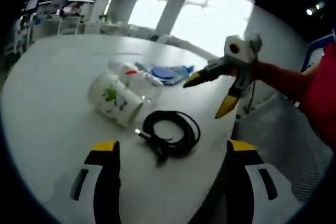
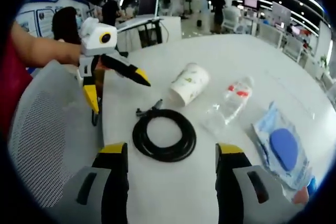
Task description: Arrange the tabletop items into an orderly group along one side of the table until the central work area is clear of visible clutter.
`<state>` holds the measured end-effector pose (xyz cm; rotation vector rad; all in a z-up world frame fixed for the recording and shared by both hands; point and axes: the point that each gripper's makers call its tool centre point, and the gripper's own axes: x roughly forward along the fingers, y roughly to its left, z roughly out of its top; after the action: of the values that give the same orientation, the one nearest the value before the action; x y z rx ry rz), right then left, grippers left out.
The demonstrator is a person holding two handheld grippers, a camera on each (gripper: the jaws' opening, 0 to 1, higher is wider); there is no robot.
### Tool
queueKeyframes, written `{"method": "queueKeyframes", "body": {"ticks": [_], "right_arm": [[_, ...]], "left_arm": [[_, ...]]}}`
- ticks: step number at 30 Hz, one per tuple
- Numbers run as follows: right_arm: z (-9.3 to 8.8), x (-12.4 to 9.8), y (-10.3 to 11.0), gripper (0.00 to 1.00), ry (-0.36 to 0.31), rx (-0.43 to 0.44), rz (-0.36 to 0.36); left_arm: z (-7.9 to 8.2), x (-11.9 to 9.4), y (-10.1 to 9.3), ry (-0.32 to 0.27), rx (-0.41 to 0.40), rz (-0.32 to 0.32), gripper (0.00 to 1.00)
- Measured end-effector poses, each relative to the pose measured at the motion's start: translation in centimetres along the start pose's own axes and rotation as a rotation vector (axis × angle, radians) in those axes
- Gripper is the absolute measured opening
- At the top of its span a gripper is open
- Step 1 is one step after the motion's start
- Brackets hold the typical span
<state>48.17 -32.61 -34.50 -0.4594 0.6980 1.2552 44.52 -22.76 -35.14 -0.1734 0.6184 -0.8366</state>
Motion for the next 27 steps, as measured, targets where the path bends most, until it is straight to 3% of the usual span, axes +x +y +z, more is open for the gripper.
{"method": "queueKeyframes", "body": {"ticks": [6, 14, 27], "right_arm": [[-0.3, 1.3, -0.6, 0.56, 0.023, 0.02, -0.004], [-0.4, 3.4, -1.1, 0.49, 0.041, 0.021, -0.018], [-1.1, 5.3, -1.3, 0.39, 0.083, -0.014, -0.043]], "left_arm": [[-0.7, 0.9, 0.3, 0.033, -0.003, -0.007, 0.71], [-0.8, 1.4, 1.1, 0.029, -0.019, 0.006, 0.65], [-2.0, 2.4, 1.7, 0.082, 0.082, 0.039, 0.54]]}}
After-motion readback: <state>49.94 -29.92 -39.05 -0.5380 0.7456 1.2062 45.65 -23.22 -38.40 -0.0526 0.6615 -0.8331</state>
